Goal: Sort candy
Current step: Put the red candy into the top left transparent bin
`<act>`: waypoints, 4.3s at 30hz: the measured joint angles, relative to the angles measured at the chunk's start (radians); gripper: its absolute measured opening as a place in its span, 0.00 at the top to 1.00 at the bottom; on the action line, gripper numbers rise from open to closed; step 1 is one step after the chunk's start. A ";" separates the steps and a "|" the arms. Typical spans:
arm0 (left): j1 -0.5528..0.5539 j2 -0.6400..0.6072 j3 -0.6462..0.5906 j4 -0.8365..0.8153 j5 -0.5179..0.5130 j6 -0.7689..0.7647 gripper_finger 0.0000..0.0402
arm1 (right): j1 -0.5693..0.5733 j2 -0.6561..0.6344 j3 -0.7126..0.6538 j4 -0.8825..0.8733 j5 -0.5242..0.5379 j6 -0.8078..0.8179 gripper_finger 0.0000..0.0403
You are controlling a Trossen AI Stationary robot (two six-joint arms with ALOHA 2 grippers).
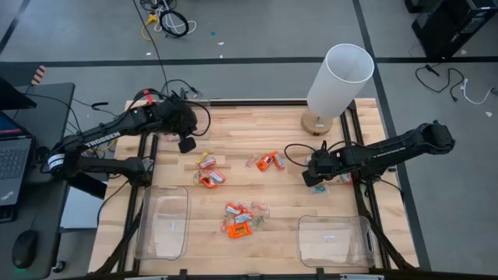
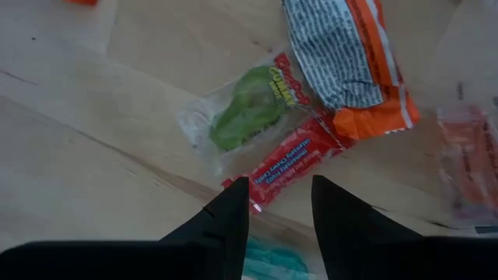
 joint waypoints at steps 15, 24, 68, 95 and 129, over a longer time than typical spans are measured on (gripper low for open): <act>0.000 0.000 0.000 0.004 -0.001 0.000 0.94 | -0.003 0.078 0.000 0.022 0.014 0.011 0.69; 0.000 0.000 0.000 0.006 -0.001 0.000 0.94 | -0.003 0.077 0.000 0.029 0.031 0.026 0.69; 0.000 0.000 0.000 0.006 -0.001 -0.001 0.93 | -0.035 0.078 -0.023 0.052 0.060 0.005 0.62; 0.000 0.000 0.000 0.014 -0.001 -0.001 0.93 | -0.035 0.152 -0.016 0.057 0.018 -0.130 0.57; 0.000 0.000 0.000 0.035 -0.001 -0.030 0.93 | -0.034 0.051 -0.026 0.055 -0.031 -0.130 0.80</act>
